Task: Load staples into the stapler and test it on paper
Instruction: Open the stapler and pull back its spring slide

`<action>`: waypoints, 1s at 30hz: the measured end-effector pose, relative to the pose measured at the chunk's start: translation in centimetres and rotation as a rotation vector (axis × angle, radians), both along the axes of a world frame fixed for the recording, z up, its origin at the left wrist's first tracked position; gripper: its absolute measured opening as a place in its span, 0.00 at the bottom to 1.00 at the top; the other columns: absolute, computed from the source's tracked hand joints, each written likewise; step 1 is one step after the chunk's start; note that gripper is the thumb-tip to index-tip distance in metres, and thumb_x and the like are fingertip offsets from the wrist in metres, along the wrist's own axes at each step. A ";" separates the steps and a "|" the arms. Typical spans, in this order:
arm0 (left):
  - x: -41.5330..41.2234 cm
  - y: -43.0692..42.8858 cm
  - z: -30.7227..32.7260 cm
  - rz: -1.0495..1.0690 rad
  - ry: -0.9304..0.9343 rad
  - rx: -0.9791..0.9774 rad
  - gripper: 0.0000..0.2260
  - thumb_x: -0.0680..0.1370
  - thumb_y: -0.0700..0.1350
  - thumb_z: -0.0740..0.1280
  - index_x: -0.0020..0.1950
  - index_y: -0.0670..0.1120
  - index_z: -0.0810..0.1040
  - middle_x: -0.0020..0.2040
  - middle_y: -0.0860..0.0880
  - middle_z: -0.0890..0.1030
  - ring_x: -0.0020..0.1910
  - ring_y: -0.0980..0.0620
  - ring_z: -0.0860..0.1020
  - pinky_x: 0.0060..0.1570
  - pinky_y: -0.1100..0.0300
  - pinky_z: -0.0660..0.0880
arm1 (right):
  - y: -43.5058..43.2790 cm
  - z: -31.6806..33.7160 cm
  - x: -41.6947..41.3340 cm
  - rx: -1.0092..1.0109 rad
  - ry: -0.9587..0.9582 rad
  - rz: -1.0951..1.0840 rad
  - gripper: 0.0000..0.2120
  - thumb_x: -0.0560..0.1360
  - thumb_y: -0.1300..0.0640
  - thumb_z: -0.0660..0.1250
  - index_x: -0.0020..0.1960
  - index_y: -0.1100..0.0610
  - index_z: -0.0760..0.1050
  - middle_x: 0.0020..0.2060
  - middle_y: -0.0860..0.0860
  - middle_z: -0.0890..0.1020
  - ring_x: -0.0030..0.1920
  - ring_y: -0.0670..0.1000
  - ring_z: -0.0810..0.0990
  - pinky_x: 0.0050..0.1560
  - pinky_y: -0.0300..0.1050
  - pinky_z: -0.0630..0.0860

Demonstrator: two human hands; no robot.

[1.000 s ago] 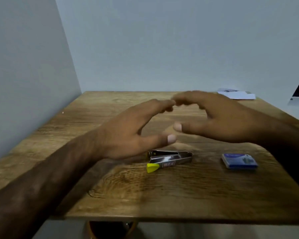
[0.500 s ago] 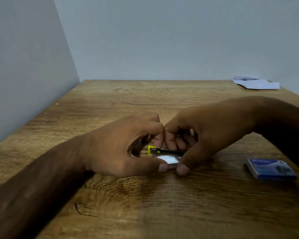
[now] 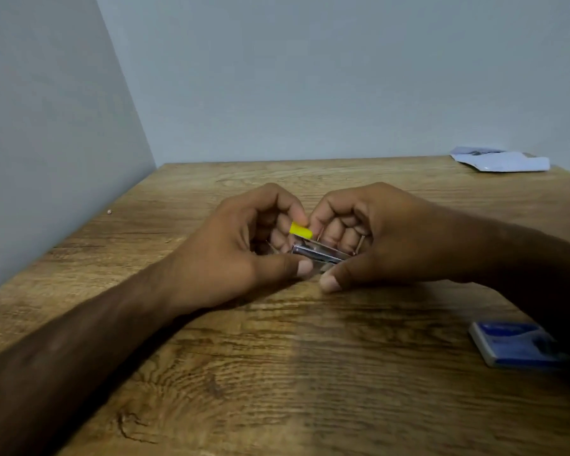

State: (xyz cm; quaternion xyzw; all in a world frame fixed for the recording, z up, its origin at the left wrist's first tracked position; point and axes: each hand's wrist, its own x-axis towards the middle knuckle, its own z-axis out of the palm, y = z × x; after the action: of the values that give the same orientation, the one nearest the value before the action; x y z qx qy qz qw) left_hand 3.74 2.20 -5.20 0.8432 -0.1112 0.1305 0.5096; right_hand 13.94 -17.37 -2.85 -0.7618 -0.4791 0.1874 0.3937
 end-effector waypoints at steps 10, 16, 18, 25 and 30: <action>3.5 -0.6 -0.4 0.056 0.001 -0.359 0.21 0.61 0.34 0.80 0.53 0.43 0.83 0.39 0.47 0.87 0.37 0.52 0.86 0.43 0.61 0.83 | -1.0 -0.2 2.2 0.187 0.139 -0.197 0.07 0.69 0.64 0.80 0.46 0.59 0.87 0.35 0.54 0.88 0.33 0.44 0.84 0.35 0.35 0.79; 2.9 -0.6 -0.3 0.087 -0.026 -0.426 0.23 0.61 0.33 0.81 0.54 0.42 0.84 0.38 0.48 0.87 0.37 0.52 0.86 0.43 0.61 0.82 | -0.1 -1.2 2.1 0.277 0.153 -0.255 0.03 0.71 0.61 0.78 0.44 0.58 0.86 0.31 0.51 0.85 0.30 0.44 0.80 0.29 0.34 0.74; 2.9 -0.6 -0.3 0.094 -0.029 -0.446 0.23 0.61 0.31 0.81 0.54 0.42 0.83 0.37 0.49 0.86 0.37 0.53 0.86 0.43 0.61 0.82 | 0.0 -1.3 2.0 0.305 0.163 -0.276 0.02 0.71 0.61 0.78 0.44 0.57 0.86 0.32 0.52 0.86 0.31 0.45 0.80 0.30 0.35 0.75; 2.9 -0.1 -0.7 0.081 -0.049 -0.540 0.18 0.65 0.33 0.78 0.53 0.44 0.86 0.37 0.46 0.85 0.40 0.48 0.86 0.48 0.51 0.84 | -0.1 -0.3 1.1 0.461 0.237 -0.408 0.04 0.76 0.64 0.72 0.44 0.57 0.84 0.36 0.54 0.86 0.36 0.48 0.88 0.33 0.42 0.82; 3.0 0.6 -0.6 0.047 -0.055 -0.550 0.15 0.65 0.34 0.80 0.49 0.45 0.87 0.38 0.47 0.85 0.40 0.50 0.85 0.52 0.49 0.84 | -0.7 0.6 1.7 0.533 0.368 -0.318 0.03 0.75 0.63 0.73 0.48 0.56 0.83 0.40 0.55 0.87 0.45 0.54 0.90 0.44 0.48 0.84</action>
State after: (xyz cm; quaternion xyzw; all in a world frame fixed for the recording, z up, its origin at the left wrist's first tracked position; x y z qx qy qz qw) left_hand 6.70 2.83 -5.83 0.6718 -0.0658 0.1903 0.7129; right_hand 15.61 -18.06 -2.24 -0.6509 -0.3077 0.1261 0.6824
